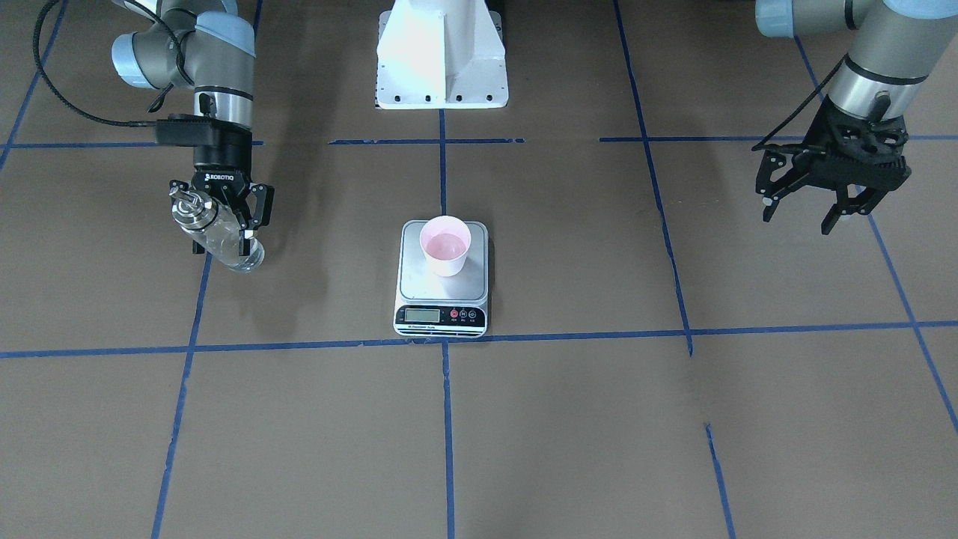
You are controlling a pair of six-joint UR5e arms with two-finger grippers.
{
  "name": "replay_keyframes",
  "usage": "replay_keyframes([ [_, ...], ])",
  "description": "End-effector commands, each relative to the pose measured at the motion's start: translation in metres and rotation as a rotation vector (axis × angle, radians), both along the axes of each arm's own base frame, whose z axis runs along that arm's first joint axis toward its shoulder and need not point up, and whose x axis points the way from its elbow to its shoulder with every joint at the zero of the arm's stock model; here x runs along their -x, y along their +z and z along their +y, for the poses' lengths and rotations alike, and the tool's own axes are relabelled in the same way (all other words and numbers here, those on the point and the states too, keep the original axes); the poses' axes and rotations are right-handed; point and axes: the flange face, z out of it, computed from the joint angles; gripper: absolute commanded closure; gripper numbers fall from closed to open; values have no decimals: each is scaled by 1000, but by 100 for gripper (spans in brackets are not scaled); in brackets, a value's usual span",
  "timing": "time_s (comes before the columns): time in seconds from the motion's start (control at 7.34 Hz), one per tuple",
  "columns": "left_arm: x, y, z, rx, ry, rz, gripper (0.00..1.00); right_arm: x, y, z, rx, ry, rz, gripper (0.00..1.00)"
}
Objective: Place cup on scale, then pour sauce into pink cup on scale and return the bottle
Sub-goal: 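Turn the bottle upright and carry it back toward its spot, then lower the bottle onto the table with the right gripper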
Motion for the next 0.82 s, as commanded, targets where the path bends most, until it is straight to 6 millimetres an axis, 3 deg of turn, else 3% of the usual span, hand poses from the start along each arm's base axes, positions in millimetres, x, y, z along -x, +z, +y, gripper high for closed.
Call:
replay_keyframes([
  [0.0,1,-3,1,-5,0,3,23,-3,18,-3,9,15,22,100],
  [0.14,1,-4,2,-8,0,5,23,1,33,-5,9,25,47,100],
  [0.68,2,-4,2,-6,-1,2,23,2,43,-6,8,22,39,100],
])
